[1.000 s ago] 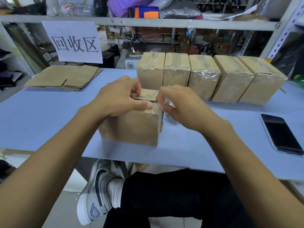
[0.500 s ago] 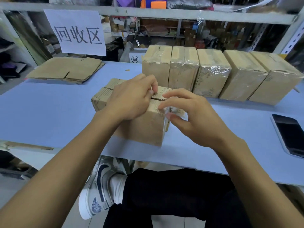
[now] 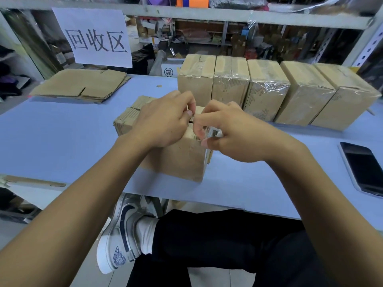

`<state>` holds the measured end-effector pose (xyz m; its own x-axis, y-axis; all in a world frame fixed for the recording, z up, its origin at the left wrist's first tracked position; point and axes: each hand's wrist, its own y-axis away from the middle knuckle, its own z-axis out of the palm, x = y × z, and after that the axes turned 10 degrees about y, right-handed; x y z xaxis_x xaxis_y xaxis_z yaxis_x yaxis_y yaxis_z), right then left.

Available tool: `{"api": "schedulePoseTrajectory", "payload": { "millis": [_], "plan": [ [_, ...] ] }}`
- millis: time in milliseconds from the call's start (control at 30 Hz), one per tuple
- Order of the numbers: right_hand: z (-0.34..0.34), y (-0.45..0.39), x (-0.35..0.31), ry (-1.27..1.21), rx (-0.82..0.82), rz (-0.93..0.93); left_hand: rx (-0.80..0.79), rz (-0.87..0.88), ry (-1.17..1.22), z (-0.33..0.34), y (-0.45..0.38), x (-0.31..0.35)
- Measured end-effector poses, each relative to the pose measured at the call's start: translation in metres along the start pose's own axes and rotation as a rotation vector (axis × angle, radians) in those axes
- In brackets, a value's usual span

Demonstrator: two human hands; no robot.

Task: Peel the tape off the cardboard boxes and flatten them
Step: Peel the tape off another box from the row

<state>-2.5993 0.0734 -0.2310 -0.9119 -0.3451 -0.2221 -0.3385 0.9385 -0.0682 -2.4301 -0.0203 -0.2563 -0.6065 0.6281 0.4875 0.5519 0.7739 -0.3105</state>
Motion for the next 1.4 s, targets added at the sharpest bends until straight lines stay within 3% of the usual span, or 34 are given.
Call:
{"api": "schedulePoseTrajectory", "payload": {
  "millis": [300,467,800,1133,1267,1400],
  "plan": [
    [0.017,0.008,0.025,-0.160,0.122,-0.122,-0.012,0.026,0.012,0.000,-0.002,-0.007],
    [0.027,0.010,0.037,-0.116,0.226,-0.233,-0.026,0.047,0.037,-0.002,-0.002,-0.009],
    [0.033,0.018,0.053,0.020,0.256,-0.276,-0.079,0.010,0.138,-0.009,0.005,-0.003],
    [0.010,0.012,0.056,0.090,0.138,-0.347,-0.106,0.018,0.132,-0.012,0.003,-0.002],
    [0.029,0.032,0.051,-0.044,0.368,-0.185,-0.080,0.008,0.069,-0.008,0.001,0.000],
    [0.064,0.059,0.025,-0.408,0.875,0.240,-0.069,-0.009,0.048,-0.007,0.002,0.000]
  ]
}}
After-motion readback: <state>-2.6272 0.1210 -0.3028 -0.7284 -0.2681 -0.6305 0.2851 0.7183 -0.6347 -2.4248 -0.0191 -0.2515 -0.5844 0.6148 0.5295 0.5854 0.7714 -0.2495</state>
